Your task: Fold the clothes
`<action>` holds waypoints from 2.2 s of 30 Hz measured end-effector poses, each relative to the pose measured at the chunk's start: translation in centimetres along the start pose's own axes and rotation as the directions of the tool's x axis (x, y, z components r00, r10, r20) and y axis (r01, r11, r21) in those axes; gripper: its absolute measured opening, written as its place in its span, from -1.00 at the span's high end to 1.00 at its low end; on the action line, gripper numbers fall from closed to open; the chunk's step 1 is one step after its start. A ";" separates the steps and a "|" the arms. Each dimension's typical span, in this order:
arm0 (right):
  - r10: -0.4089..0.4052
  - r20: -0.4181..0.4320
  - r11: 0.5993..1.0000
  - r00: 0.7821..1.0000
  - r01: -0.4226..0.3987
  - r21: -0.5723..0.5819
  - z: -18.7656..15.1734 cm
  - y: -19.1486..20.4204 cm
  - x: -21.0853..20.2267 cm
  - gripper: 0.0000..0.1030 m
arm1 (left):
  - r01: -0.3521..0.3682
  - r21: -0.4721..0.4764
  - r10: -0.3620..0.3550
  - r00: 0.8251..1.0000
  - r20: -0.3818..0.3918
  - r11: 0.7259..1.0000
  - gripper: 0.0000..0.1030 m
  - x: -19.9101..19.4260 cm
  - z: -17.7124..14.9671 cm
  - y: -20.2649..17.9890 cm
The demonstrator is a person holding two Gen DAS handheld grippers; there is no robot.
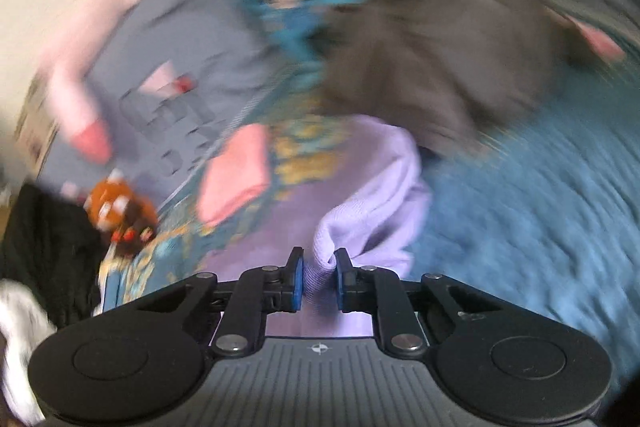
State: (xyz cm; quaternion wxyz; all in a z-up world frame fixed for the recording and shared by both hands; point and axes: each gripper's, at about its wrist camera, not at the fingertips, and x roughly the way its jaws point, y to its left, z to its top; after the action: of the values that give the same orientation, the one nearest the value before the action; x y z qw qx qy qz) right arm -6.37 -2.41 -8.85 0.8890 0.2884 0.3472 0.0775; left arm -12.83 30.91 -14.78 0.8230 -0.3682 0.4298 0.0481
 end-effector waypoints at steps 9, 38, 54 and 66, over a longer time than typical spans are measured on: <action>0.150 -0.343 0.896 0.927 -0.274 -0.350 -5.7 12.4 6.1 0.72 | 0.026 -0.068 -0.028 0.999 -0.019 0.997 0.43 -0.3 0.1 1.7; 0.149 -0.700 0.903 0.698 -0.385 -0.192 -9.1 18.1 12.5 0.71 | -0.047 -0.020 0.046 0.998 -0.045 0.999 0.38 -0.2 -0.1 1.3; 0.194 -0.734 0.858 0.651 -0.475 -0.194 -10.4 19.0 12.4 0.26 | -0.165 0.134 0.167 0.986 -0.004 0.977 0.33 -6.4 -1.7 0.1; -0.012 -0.385 0.892 0.923 -0.164 -0.421 -3.1 9.5 4.5 0.12 | -0.072 0.270 0.050 0.995 0.089 0.960 0.11 -6.9 0.7 -2.6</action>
State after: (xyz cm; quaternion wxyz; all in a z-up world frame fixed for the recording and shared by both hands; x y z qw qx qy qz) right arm -4.46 8.32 -7.85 0.8437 0.0704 0.4730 0.2441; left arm -15.62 31.12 -7.96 0.8808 -0.2355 0.4098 0.0287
